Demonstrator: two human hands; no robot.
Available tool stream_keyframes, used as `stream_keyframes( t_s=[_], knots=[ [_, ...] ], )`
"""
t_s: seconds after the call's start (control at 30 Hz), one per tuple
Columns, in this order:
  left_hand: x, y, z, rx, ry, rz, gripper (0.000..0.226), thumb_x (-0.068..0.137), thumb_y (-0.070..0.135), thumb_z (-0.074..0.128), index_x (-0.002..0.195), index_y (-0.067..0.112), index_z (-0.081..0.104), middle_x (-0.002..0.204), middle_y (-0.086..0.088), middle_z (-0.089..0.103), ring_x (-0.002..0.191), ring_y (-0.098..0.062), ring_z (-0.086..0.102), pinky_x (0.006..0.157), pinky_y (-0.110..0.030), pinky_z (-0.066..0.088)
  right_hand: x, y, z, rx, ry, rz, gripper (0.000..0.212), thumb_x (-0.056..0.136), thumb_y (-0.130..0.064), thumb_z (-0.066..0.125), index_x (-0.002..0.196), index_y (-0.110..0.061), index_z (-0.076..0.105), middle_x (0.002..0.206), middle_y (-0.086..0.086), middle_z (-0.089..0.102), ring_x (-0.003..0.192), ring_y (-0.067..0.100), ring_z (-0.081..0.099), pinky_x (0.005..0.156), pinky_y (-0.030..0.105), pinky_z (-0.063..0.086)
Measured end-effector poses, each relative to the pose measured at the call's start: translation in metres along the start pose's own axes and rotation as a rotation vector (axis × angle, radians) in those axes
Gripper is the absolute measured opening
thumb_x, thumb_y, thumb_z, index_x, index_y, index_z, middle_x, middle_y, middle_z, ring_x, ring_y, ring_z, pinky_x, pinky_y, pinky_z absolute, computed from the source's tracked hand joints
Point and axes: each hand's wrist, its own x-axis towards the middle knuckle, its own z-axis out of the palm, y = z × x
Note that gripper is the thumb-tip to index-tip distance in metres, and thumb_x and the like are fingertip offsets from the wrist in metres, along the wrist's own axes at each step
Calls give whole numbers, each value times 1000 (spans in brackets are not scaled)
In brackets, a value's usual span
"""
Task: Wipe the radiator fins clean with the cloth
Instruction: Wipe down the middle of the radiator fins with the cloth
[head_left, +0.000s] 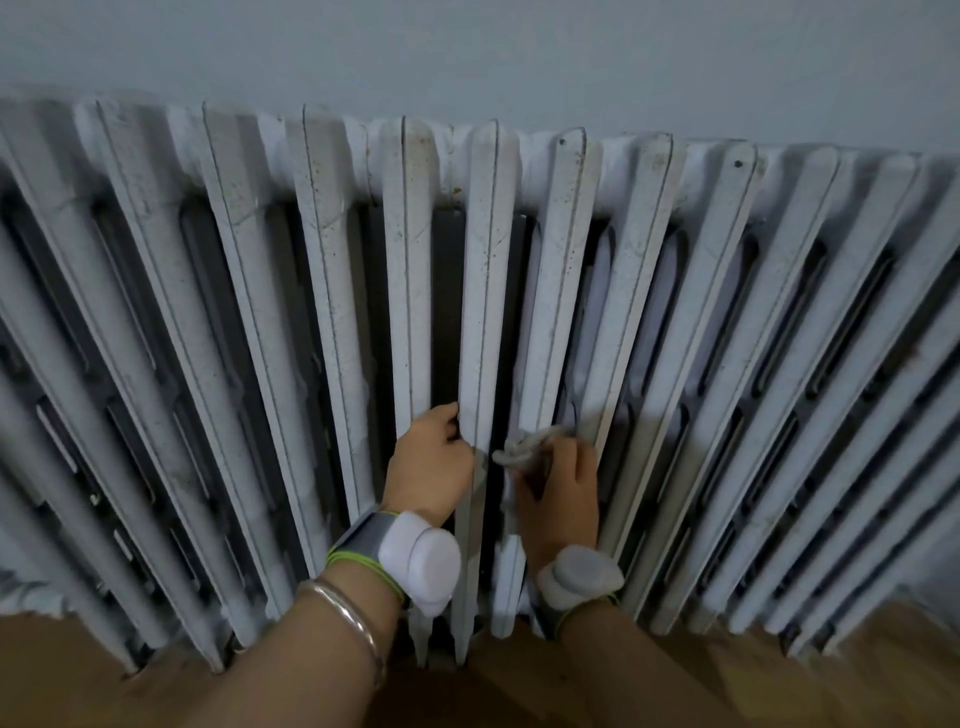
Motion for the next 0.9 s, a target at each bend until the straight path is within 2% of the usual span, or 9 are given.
stream_keyframes(
  t_s=[0.1,0.23,0.33,0.47,0.53,0.6,0.7,0.83,0.9],
  knots=[
    [1,-5,3,15,-1,7,47,88,-3,42,127,16,56,109,-2,63,110,-24,57,98,-40,47,-19,16,11,-44,-63,68,33,78,-7,74,104,-8,55,108,12,50,94,31,57,77,43,54],
    [3,-11,2,6,-29,29,46,87,-5,42,126,14,58,108,2,63,110,-21,58,99,-37,47,-34,26,16,-72,-154,145,27,82,-12,71,103,-7,55,108,13,51,93,33,58,73,46,54],
    [3,-17,0,-4,-75,43,50,88,-4,44,134,15,51,125,-1,59,118,-17,54,105,-36,43,-36,25,7,-126,-254,194,25,87,-15,65,107,-9,53,113,9,51,93,32,58,67,39,52],
    [0,-23,-2,-56,-131,50,56,91,-4,46,143,15,38,140,-5,48,128,-18,46,112,-32,34,-28,7,-15,-144,-271,115,20,86,-11,62,104,-7,55,106,7,56,86,31,59,60,27,37],
    [-2,-24,-3,-78,-141,68,58,90,-6,47,143,17,37,139,-1,46,129,-16,44,111,-30,33,-20,-8,-24,-107,-250,57,20,85,-10,64,103,-8,55,103,7,55,84,30,57,62,26,37],
    [-3,-24,-3,-88,-152,94,61,89,-8,47,142,22,35,131,8,46,125,-11,43,108,-25,32,-9,-23,-31,-73,-183,-7,22,85,-9,65,104,-9,55,103,7,55,85,29,57,65,27,41],
    [-6,-25,-6,-108,-158,95,66,89,-11,43,141,27,28,125,14,42,122,-11,44,104,-22,33,14,-47,-44,1,12,-101,27,84,-8,67,106,-15,54,105,5,55,91,23,55,76,28,47],
    [-6,-31,-12,-108,-201,77,68,88,-11,45,146,20,27,138,6,42,130,-15,42,106,-23,33,54,-66,-56,71,255,-217,32,83,-9,65,107,-18,45,111,4,46,100,25,52,88,31,46],
    [-5,-31,-13,-111,-206,68,67,89,-11,45,147,19,26,139,4,41,132,-17,40,106,-22,32,69,-65,-53,41,320,-233,31,85,-11,65,111,-14,48,115,10,47,105,29,50,91,39,46]
  ],
)
